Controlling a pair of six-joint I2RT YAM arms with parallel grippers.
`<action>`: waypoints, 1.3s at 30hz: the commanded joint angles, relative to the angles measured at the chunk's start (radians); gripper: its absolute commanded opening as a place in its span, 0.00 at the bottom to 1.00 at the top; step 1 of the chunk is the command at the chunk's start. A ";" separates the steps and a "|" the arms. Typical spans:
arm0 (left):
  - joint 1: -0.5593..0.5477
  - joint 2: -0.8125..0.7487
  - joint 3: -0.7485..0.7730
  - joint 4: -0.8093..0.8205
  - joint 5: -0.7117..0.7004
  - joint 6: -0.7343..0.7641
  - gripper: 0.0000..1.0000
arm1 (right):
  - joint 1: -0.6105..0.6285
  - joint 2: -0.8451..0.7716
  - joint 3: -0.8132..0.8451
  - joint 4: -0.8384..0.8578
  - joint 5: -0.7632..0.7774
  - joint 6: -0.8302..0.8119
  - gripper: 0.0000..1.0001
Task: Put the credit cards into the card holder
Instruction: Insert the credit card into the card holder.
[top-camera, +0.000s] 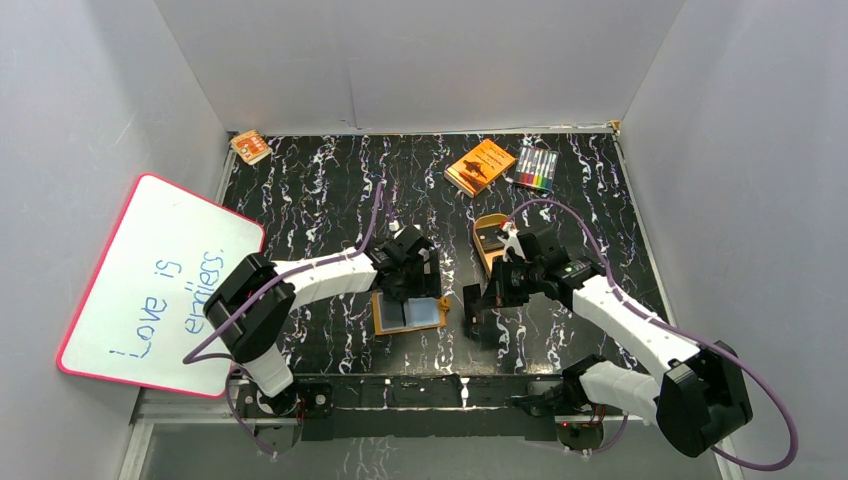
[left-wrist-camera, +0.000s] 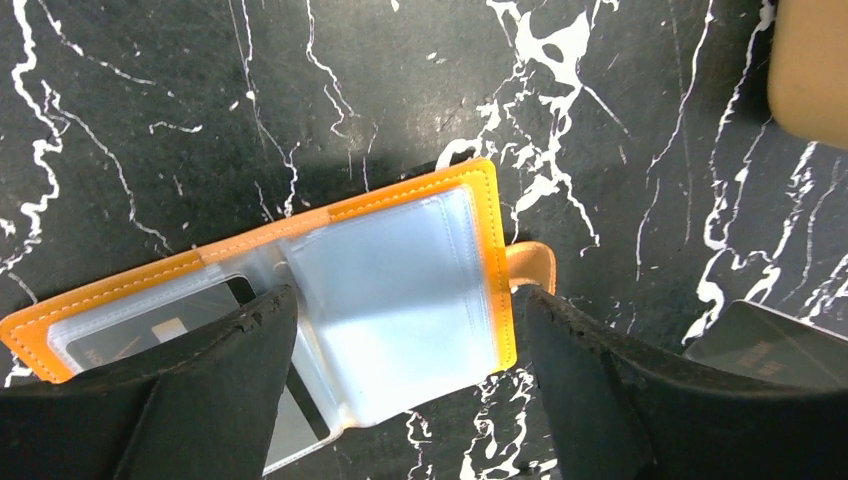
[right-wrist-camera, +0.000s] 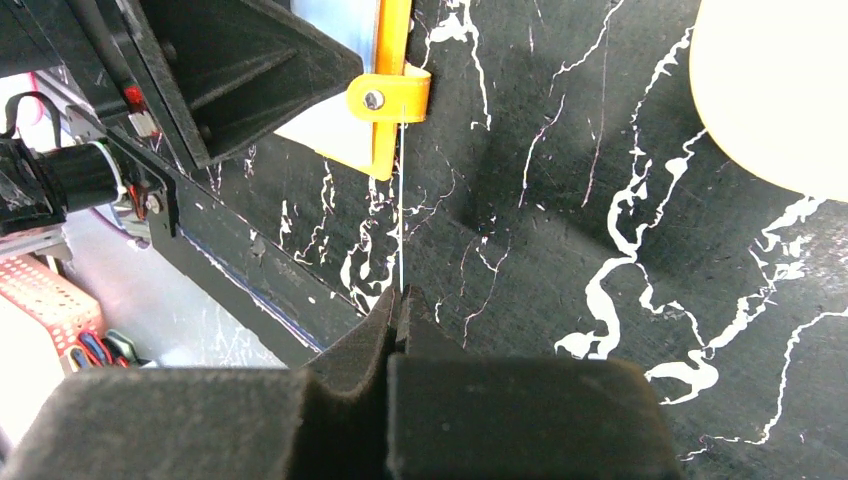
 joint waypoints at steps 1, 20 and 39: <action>-0.049 -0.017 0.058 -0.118 -0.103 0.033 0.82 | -0.003 -0.035 0.034 -0.011 0.028 -0.005 0.00; -0.180 -0.035 0.090 -0.222 -0.341 0.134 0.81 | -0.002 -0.034 0.038 0.005 0.016 -0.004 0.00; -0.191 0.110 0.018 -0.186 -0.323 0.181 0.47 | -0.003 -0.032 0.064 -0.019 0.025 -0.014 0.00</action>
